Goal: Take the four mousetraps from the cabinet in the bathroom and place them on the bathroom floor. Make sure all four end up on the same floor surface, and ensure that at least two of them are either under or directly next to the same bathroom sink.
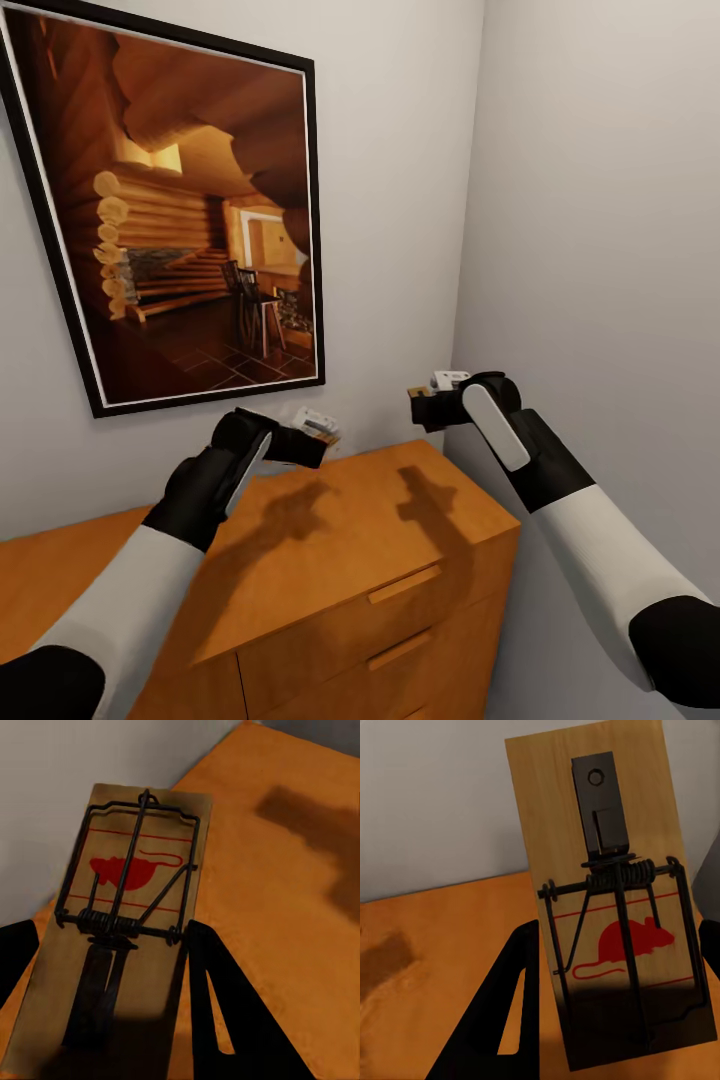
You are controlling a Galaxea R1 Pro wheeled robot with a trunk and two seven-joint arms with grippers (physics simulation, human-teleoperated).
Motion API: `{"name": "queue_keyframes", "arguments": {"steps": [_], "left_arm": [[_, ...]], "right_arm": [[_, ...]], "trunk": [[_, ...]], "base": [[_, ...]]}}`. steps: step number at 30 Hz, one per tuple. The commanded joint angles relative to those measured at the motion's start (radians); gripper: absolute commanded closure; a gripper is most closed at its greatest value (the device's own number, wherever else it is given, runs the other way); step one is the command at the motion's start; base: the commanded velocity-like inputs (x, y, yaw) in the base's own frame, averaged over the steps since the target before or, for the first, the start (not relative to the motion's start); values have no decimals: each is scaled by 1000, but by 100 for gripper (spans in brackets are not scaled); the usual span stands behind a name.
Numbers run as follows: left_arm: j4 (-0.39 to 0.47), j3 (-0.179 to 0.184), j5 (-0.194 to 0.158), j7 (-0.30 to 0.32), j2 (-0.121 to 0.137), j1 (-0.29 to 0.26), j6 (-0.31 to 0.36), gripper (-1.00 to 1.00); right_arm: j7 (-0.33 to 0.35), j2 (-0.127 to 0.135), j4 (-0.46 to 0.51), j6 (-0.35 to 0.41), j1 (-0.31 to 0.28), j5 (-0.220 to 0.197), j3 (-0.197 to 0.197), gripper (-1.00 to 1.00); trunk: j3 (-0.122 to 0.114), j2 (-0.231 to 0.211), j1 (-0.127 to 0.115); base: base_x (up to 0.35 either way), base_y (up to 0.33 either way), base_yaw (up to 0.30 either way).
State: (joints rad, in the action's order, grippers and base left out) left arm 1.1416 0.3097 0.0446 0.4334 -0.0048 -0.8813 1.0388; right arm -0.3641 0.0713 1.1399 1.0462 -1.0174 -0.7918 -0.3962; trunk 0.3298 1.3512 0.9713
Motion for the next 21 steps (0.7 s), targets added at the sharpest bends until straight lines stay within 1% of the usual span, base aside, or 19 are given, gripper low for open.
{"name": "queue_keyframes", "arguments": {"steps": [1,2,3,4,5,7,8,10,11,12,14,16,17,20,21], "left_arm": [[6,-45,37,0,1,-1,5,100],[11,-69,57,-1,1,-1,5,100],[26,-122,94,-3,2,1,6,100],[37,-149,112,-4,2,3,6,100],[64,-205,141,-5,2,6,6,100],[97,-261,164,-6,1,8,6,100],[129,-314,180,-7,0,9,6,100],[157,-359,194,-8,0,10,6,100],[178,-395,210,-9,-1,11,6,100],[187,-408,219,-9,-1,11,6,100],[209,-442,264,-10,-1,15,7,100],[218,-451,289,-10,-1,20,7,100],[227,-457,313,-10,-1,28,7,100],[250,-465,342,-9,-2,49,7,100],[256,-468,347,-9,-2,55,7,100]], "right_arm": [[-8,0,1,1,-1,-12,-3,100],[-8,-1,1,1,-1,-12,-3,100],[-8,-1,1,1,-1,-12,-3,100],[-8,-1,2,1,-1,-12,-3,100],[-8,-2,2,1,-1,-12,-3,100],[-8,-2,4,1,-1,-12,-3,100],[-7,-2,6,1,-1,-12,-3,100],[-7,-2,9,1,-1,-12,-3,100],[-7,-2,11,1,-1,-12,-3,100],[-6,-2,11,1,-1,-12,-3,100],[-6,-2,13,1,-1,-13,-3,100],[-6,-2,13,1,-1,-14,-3,100],[-6,-3,13,1,-1,-15,-3,100],[-5,-3,14,1,-1,-17,-3,100],[-5,-3,14,1,-1,-17,-3,100]], "trunk": [[1,1,0],[1,1,0],[1,1,0],[1,1,0],[1,1,0],[1,1,0],[1,1,0],[1,1,0],[1,1,0],[1,1,0],[1,1,0],[1,1,0],[1,1,0],[1,1,0],[1,1,0]], "base": [[0,0,0],[0,0,0],[0,0,0],[0,0,0],[0,0,0],[0,0,0],[0,0,0],[0,0,0],[0,0,0],[0,0,0],[0,0,0],[0,0,0],[0,0,0],[0,0,0],[0,0,0]]}}
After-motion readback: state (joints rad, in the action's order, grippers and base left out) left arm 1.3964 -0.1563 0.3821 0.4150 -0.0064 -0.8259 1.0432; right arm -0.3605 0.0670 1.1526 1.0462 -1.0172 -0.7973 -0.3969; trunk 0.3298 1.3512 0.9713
